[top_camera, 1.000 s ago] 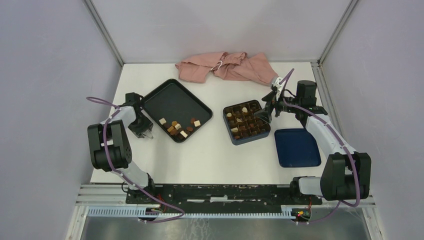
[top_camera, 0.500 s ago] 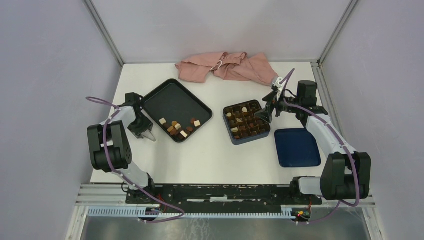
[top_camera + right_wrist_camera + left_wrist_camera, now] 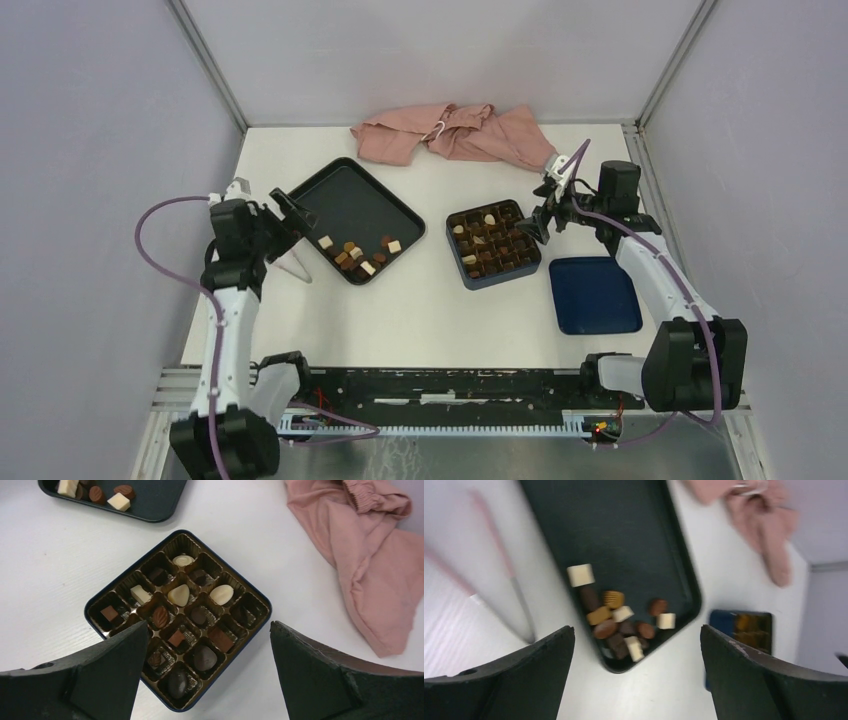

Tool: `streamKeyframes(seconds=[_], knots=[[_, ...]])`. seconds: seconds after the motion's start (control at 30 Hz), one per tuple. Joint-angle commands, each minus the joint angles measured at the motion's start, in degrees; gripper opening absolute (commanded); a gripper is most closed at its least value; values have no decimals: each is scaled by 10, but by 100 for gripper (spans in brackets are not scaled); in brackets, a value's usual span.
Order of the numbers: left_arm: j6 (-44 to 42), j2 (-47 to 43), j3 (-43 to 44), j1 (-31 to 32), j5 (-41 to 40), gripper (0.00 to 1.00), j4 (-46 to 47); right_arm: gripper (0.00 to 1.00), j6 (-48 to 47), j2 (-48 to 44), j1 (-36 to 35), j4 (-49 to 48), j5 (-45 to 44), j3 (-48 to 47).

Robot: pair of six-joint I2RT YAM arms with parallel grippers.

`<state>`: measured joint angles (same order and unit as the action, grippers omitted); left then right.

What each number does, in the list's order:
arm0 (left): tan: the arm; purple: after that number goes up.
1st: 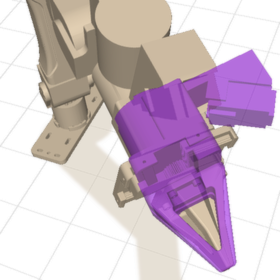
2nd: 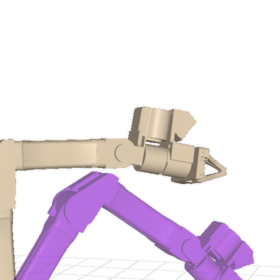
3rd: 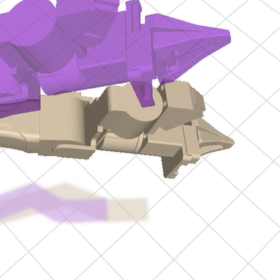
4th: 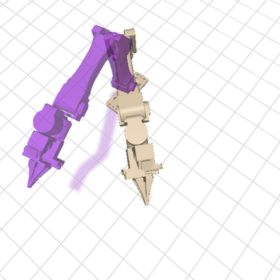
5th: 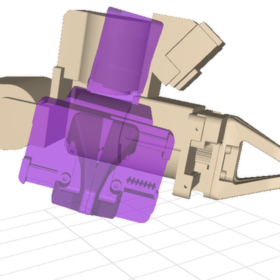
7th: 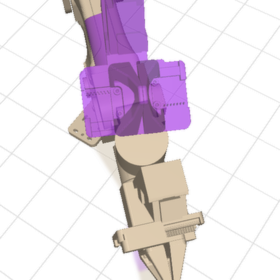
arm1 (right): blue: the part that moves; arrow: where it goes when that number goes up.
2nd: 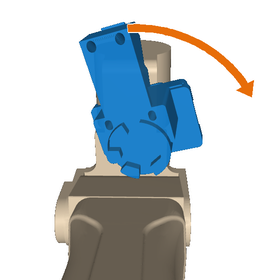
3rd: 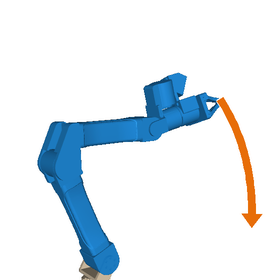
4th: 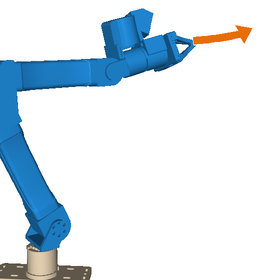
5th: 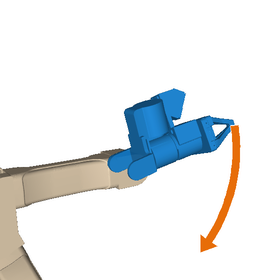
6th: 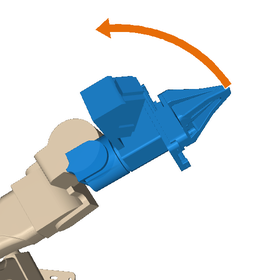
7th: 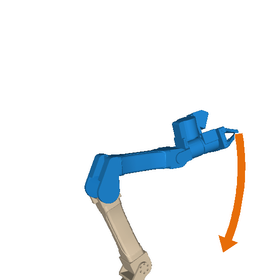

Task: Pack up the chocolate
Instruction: Place the clamp at the center of the board.

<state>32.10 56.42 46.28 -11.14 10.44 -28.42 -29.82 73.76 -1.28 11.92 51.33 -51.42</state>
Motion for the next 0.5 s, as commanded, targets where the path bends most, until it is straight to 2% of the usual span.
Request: streamKeyframes(seconds=[0.0,0.17,0.33,0.47], knots=[[8,-95,-22,-1,206,100,133,96,-21,-33,7,-15,-35,-21],[59,-124,11,-1,301,100,187,98,-8,-40,10,-7,-50,-38],[97,-127,38,0,334,100,222,98,-19,-46,29,29,-55,-54],[95,-82,48,0,352,100,203,98,-62,-57,28,85,-73,-31]])
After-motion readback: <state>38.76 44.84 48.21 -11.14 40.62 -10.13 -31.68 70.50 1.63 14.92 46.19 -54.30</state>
